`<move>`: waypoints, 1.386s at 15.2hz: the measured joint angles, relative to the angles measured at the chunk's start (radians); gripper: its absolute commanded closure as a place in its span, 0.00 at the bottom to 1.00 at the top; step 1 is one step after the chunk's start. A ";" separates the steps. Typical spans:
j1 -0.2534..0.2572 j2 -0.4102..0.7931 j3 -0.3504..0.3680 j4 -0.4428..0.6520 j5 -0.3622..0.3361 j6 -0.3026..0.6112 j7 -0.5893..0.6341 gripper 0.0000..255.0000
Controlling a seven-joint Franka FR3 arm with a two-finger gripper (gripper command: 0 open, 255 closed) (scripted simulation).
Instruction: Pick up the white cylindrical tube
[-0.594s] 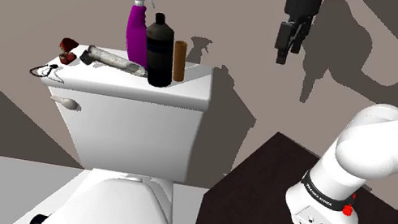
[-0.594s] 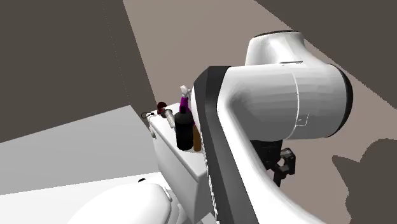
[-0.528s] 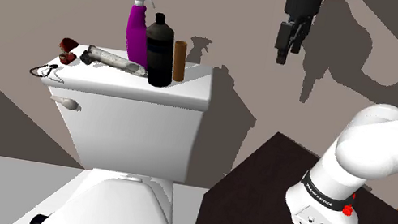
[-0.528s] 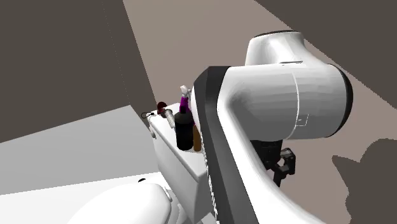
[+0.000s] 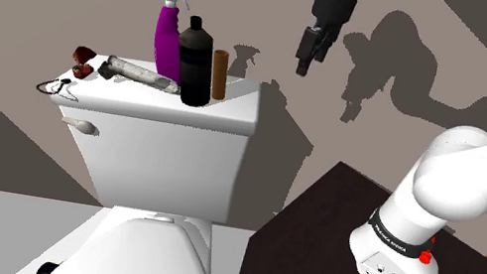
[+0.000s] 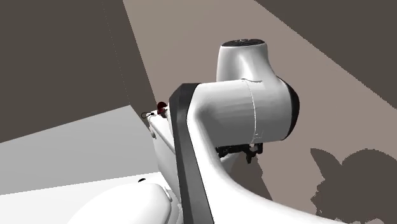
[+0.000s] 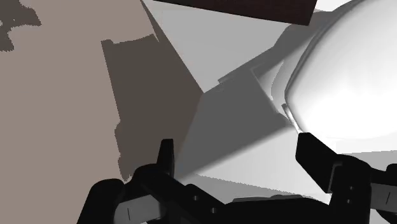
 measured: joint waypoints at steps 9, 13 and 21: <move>0.043 0.121 0.083 0.013 0.008 0.382 0.012 0.00; 0.050 0.191 0.134 0.047 -0.008 0.541 0.032 0.00; 0.036 0.291 0.216 0.079 -0.065 0.783 0.075 0.00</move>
